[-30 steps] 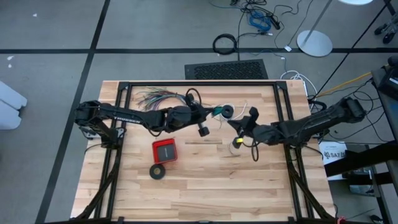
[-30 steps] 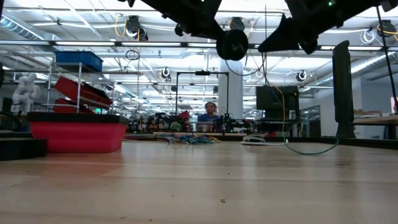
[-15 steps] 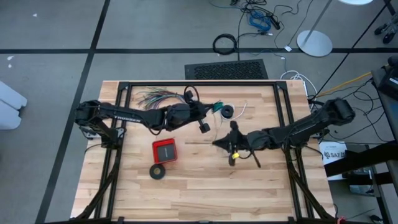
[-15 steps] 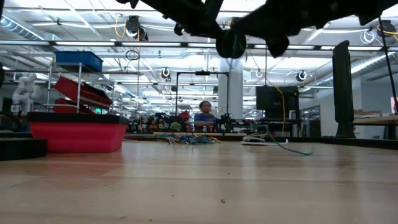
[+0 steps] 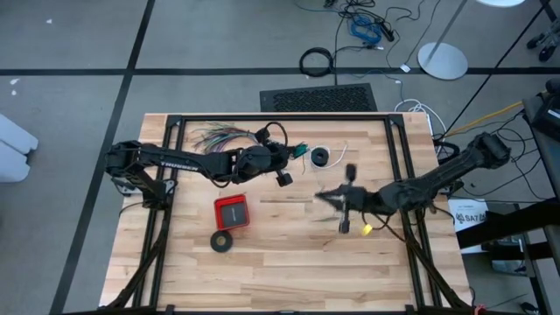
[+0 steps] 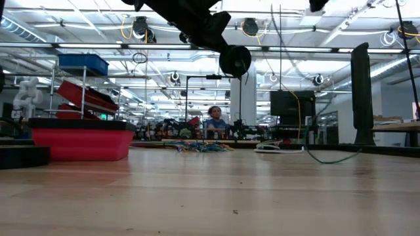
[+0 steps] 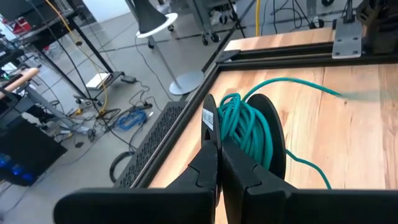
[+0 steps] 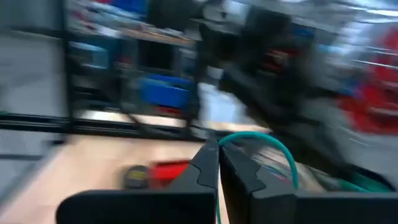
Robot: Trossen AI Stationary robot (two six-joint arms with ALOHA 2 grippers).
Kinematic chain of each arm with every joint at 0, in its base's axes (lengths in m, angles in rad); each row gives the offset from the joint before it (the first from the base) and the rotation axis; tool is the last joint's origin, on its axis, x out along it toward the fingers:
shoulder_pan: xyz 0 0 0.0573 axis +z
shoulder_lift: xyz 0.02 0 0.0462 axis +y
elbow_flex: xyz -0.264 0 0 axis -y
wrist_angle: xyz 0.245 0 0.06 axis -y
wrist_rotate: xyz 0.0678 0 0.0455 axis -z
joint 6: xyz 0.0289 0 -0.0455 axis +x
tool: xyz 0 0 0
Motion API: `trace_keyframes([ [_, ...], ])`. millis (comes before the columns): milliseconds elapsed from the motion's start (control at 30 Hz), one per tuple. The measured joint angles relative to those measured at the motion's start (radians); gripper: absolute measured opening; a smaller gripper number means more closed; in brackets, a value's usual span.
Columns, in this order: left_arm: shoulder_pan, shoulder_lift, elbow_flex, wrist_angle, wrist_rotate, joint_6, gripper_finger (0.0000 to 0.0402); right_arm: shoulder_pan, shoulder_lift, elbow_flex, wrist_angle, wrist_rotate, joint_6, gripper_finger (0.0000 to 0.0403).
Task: Coil cords
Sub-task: Uncoil the green wire from the spool
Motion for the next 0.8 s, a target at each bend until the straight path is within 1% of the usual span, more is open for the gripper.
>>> trace_keyframes([
  [67,-0.002,0.0,0.0,0.001,0.0,0.0,0.0004,-0.006,-0.042,0.0,-0.122,0.094,0.053,0.0],
  [133,-0.002,0.0,0.0,0.009,0.0,0.0,0.0004,-0.024,-0.074,0.0,-0.256,0.114,0.147,0.0],
  [233,-0.002,0.0,0.0,0.028,0.001,0.0,0.0004,-0.039,-0.095,0.0,-0.444,0.106,0.312,0.0],
  [300,-0.002,0.0,0.0,0.046,0.006,0.0,0.0004,-0.045,-0.095,0.0,-0.557,0.068,0.407,0.0],
  [433,-0.002,0.0,0.0,0.08,0.028,0.0,0.0004,-0.051,-0.078,0.0,-0.724,-0.012,0.564,0.0001],
  [500,-0.002,0.0,0.0,0.091,0.039,0.0,0.0004,-0.052,-0.065,0.0,-0.806,-0.014,0.625,0.001],
  [600,-0.002,0.0,0.0,0.107,0.05,0.0,0.0004,-0.052,-0.044,0.0,-0.927,-0.003,0.707,0.0043],
  [800,-0.002,0.0,0.0,0.109,0.053,0.0,0.0004,-0.052,-0.007,0.0,-1.093,-0.054,0.846,0.0151],
])
